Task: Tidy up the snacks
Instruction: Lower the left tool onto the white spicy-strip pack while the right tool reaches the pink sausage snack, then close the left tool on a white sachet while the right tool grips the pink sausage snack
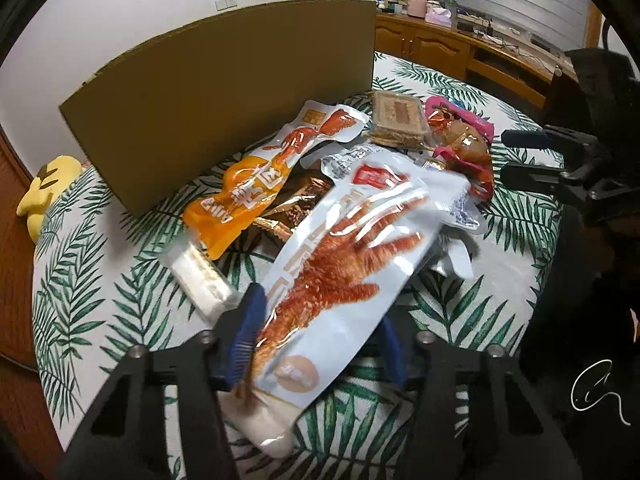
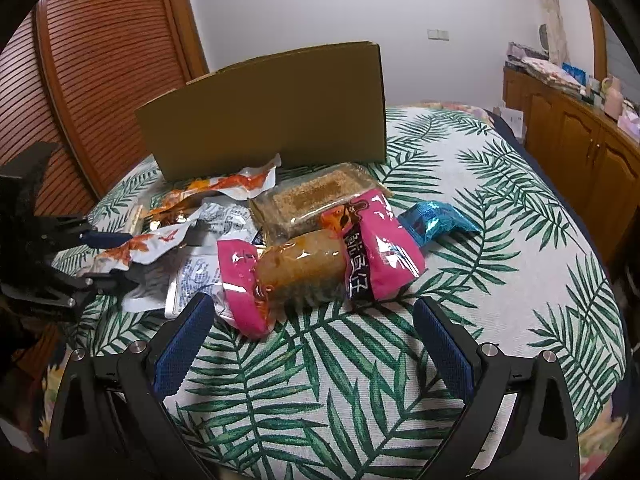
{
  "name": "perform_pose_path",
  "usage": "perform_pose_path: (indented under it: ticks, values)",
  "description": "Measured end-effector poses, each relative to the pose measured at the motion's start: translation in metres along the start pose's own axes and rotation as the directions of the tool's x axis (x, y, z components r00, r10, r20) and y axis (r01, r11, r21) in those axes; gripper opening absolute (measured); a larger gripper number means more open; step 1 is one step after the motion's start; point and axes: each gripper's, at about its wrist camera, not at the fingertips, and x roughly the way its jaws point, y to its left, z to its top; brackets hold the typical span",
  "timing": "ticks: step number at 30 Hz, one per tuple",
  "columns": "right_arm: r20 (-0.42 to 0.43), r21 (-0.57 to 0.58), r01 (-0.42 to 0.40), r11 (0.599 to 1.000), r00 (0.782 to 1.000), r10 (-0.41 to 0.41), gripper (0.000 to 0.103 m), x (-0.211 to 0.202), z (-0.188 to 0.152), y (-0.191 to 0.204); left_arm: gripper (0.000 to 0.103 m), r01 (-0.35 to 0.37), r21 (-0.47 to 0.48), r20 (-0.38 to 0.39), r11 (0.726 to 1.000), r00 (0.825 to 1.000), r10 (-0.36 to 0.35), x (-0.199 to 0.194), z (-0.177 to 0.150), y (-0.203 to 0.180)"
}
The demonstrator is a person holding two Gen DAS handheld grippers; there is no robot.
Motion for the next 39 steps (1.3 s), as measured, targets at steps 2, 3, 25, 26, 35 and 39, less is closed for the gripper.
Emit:
perform_pose_path:
  ticks: [2, 3, 25, 26, 35, 39]
  values:
    - [0.001, 0.001, -0.003, 1.0, 1.0, 0.003, 0.101, 0.001, 0.0, 0.0, 0.042, 0.012, -0.021, 0.018, 1.0, 1.0, -0.012, -0.004, -0.002, 0.002]
    - [0.002, 0.001, -0.005, 1.0, 1.0, 0.005, 0.1, 0.001, 0.0, 0.0, 0.039, 0.016, -0.028, 0.028, 0.999, 0.999, -0.015, -0.007, -0.003, 0.002]
    - [0.005, 0.157, -0.108, 0.982, 0.994, 0.108, 0.084, 0.026, 0.034, -0.013, 0.024, 0.079, -0.128, 0.114, 0.989, 0.991, -0.065, -0.023, 0.004, 0.015]
    - [-0.003, 0.162, -0.101, 0.982, 0.995, 0.103, 0.082, 0.029, 0.036, -0.014, 0.026, 0.08, -0.128, 0.109, 0.989, 0.992, -0.066, -0.02, 0.005, 0.015]
    - [-0.05, 0.109, -0.025, 0.994, 0.998, 0.031, 0.068, 0.047, 0.038, -0.008, 0.011, 0.045, -0.118, 0.126, 0.992, 0.992, -0.03, -0.02, 0.009, 0.009]
    - [-0.056, 0.094, -0.015, 0.995, 0.998, 0.021, 0.053, 0.047, 0.037, -0.007, 0.002, 0.034, -0.136, 0.147, 0.99, 0.989, -0.013, -0.026, 0.008, 0.013]
